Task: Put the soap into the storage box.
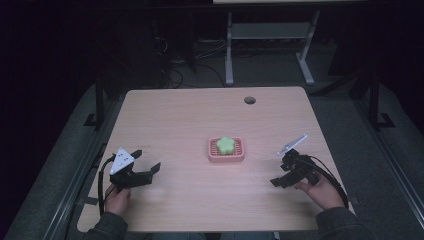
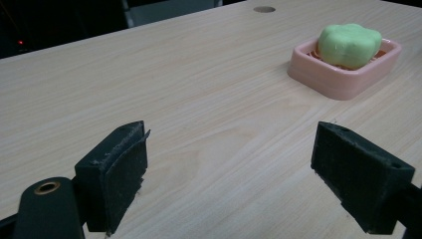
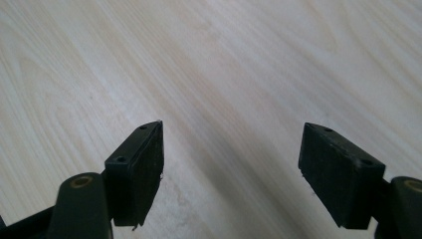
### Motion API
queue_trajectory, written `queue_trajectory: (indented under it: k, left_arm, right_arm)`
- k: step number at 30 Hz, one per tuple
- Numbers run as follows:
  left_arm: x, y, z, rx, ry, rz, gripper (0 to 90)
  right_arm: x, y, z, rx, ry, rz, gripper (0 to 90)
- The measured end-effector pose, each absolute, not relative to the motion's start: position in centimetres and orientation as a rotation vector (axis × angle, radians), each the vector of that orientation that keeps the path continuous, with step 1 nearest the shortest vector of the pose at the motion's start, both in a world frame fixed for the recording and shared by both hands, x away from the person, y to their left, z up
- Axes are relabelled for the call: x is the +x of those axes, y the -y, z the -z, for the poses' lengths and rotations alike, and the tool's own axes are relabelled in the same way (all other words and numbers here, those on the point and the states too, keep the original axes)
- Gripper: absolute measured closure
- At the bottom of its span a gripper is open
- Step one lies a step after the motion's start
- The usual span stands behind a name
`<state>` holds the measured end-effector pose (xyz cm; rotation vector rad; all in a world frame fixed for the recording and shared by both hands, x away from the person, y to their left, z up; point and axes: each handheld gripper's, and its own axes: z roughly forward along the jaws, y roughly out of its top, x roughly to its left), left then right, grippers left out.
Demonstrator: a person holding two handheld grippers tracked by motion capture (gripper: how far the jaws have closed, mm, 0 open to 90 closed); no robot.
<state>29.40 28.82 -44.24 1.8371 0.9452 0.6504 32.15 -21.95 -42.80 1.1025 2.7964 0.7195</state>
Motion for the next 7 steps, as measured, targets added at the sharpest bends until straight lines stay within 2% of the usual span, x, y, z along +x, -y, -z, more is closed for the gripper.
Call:
queue_trajectory:
  k: [7]
  left_arm:
    - [29.5,-28.8,44.3,1.85,-0.936,-0.652,14.1]
  right_arm:
    - [29.8,22.4,43.3,1.11,-2.764,-0.769,25.3]
